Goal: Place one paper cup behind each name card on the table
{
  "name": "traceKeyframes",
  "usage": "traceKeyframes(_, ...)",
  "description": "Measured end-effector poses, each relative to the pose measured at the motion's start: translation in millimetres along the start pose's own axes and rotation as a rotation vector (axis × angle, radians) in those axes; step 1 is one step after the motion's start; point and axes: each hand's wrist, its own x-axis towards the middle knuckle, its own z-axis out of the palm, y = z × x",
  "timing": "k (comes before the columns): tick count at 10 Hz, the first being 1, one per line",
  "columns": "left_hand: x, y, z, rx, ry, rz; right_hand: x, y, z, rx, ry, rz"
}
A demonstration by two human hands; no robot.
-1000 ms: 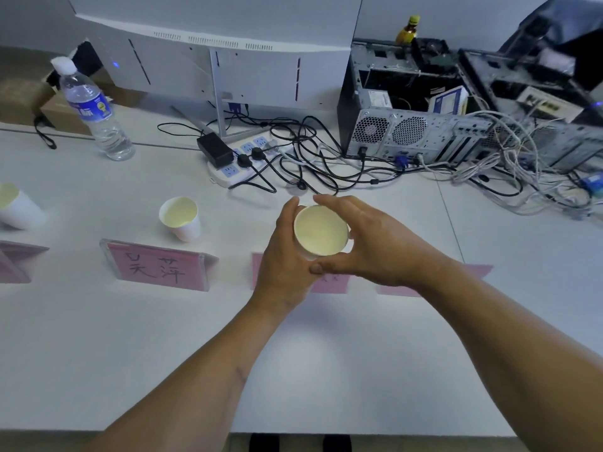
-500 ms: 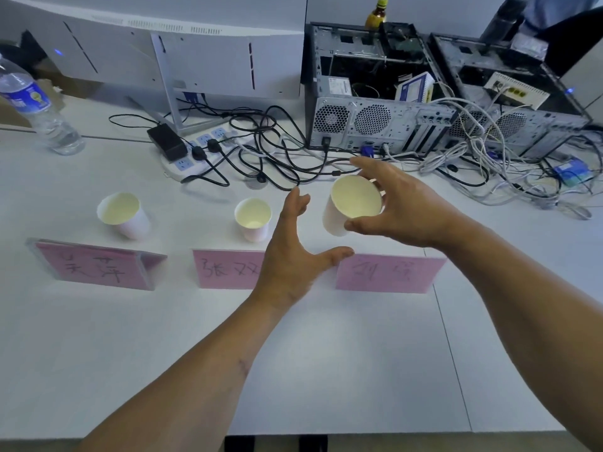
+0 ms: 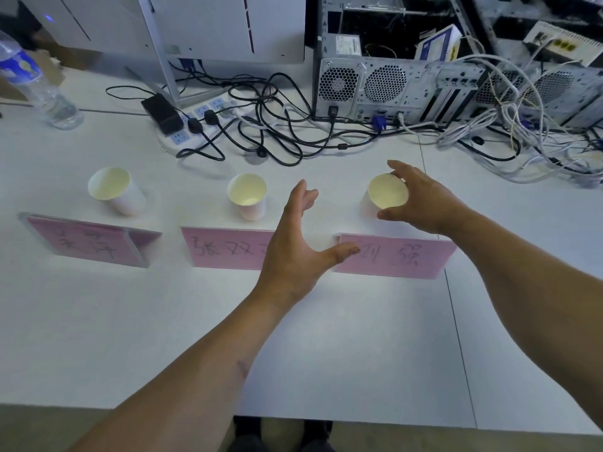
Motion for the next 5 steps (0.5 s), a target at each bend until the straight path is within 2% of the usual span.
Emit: traceKeyframes(5,-6.4,2.4,0.9,0.009,0.007,-0.013,4.2,14.5,10.5,0.02,-0.027,0.063)
